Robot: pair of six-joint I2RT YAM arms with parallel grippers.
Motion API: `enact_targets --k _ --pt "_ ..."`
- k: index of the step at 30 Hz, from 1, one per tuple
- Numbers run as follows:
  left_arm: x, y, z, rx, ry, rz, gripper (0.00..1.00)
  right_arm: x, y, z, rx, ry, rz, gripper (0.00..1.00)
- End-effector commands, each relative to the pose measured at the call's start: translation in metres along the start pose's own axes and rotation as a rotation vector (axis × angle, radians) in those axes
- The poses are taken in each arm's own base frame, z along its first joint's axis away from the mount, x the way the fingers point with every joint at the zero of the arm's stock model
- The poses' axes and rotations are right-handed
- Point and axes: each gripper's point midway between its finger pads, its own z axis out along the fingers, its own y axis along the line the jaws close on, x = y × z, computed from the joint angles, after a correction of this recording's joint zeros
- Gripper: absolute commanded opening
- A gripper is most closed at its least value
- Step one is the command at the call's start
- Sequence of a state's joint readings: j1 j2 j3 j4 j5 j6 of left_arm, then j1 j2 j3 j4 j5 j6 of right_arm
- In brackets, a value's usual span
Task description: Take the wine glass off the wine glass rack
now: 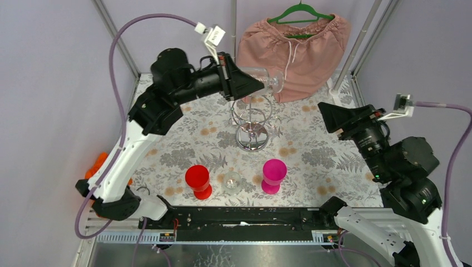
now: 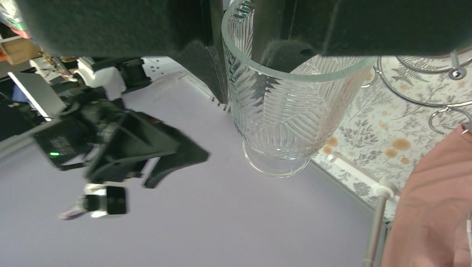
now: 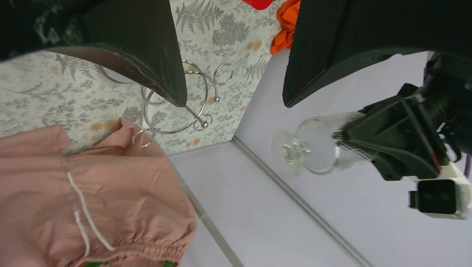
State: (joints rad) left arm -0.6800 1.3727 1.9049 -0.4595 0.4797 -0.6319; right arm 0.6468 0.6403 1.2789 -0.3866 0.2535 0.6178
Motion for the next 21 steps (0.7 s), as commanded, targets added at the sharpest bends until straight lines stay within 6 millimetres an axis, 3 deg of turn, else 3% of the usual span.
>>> enact_targets --k 1,11,13,21 --pt "0.000 0.005 0.027 -0.041 -0.007 0.064 0.00 -0.047 -0.004 -0.027 0.065 -0.127 -0.051 0.71" --pt "0.067 -0.008 0.111 -0.029 0.170 0.103 0.00 -0.110 -0.040 -0.104 0.267 -0.308 -0.101 0.71" --pt "0.091 -0.010 0.129 -0.027 0.224 0.109 0.00 -0.117 -0.045 -0.117 0.291 -0.325 -0.107 0.71" --pt "0.165 -0.005 0.169 -0.037 0.366 0.118 0.00 -0.123 -0.058 -0.135 0.344 -0.347 -0.134 0.71"
